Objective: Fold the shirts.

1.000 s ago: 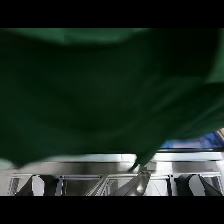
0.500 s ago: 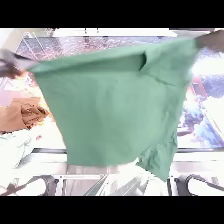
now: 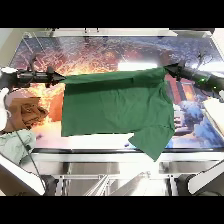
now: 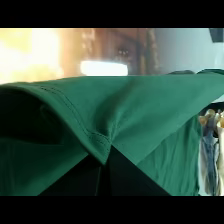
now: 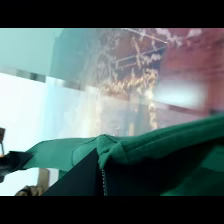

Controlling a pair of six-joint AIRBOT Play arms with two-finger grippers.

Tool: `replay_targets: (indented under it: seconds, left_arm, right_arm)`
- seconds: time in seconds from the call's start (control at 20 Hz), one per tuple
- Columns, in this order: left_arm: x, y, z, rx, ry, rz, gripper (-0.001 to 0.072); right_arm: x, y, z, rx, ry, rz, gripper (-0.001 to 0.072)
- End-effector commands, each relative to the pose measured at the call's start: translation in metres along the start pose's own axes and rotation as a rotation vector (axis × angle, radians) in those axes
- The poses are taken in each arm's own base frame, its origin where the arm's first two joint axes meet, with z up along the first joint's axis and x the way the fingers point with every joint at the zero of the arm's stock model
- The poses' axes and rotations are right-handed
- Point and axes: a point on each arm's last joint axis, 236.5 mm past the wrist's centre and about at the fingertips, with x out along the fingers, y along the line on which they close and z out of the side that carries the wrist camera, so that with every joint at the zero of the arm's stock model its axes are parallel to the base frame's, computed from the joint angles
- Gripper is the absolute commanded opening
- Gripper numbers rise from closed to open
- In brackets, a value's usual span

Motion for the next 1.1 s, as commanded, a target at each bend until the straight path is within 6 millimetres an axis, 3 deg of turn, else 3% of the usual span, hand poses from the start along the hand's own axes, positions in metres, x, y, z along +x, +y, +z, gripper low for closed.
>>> replay_targets:
  seconds: [0.0, 0.1, 0.25, 0.35, 0.6, 0.65, 0.7, 0.75, 0.8, 0.9, 1.05]
  left_arm:
    - [0.024, 0.018, 0.008, -0.010, 0.043, 0.016, 0.0012]
    - [0.022, 0.027, -0.006, -0.005, 0.125, 0.051, 0.0008]
    - [0.012, 0.064, -0.036, -0.034, 0.249, 0.214, 0.0004]
    - [0.013, 0.078, -0.047, -0.055, 0.274, 0.250, 0.0004]
    - [0.021, 0.082, -0.030, -0.026, 0.202, 0.277, 0.0014]
    - [0.020, 0.076, -0.025, -0.007, 0.198, 0.274, 0.0055]
    - [0.016, 0.068, -0.019, 0.014, 0.195, 0.269, 0.0369]
    - [0.010, 0.061, -0.013, 0.030, 0.192, 0.264, 0.0636]
    - [0.001, 0.053, -0.007, 0.019, 0.187, 0.261, 0.0699]
    - [-0.020, 0.043, -0.002, -0.027, 0.192, 0.256, 0.0699]
    - [-0.060, 0.038, -0.014, -0.094, 0.209, 0.253, 0.0698]
  right_arm:
    - [0.001, -0.017, -0.013, 0.073, 0.040, 0.080, 0.0016]
    - [-0.008, -0.027, -0.026, 0.067, 0.101, 0.069, 0.0017]
    - [-0.019, -0.045, -0.053, 0.054, 0.215, 0.020, 0.0017]
    - [-0.021, -0.056, -0.071, 0.063, 0.286, -0.013, 0.0018]
    - [-0.022, -0.063, -0.081, 0.057, 0.322, -0.036, 0.0037]
    - [-0.023, -0.064, -0.079, 0.060, 0.318, -0.037, 0.0222]
    - [-0.026, -0.066, -0.078, 0.085, 0.314, -0.045, 0.0384]
    - [-0.030, -0.068, -0.074, 0.112, 0.304, -0.052, 0.0387]
    - [-0.036, -0.071, -0.070, 0.134, 0.289, -0.058, 0.0387]
    - [-0.057, -0.073, -0.065, 0.187, 0.287, -0.048, 0.0384]
    - [-0.098, -0.051, -0.086, 0.269, 0.410, 0.040, 0.0315]
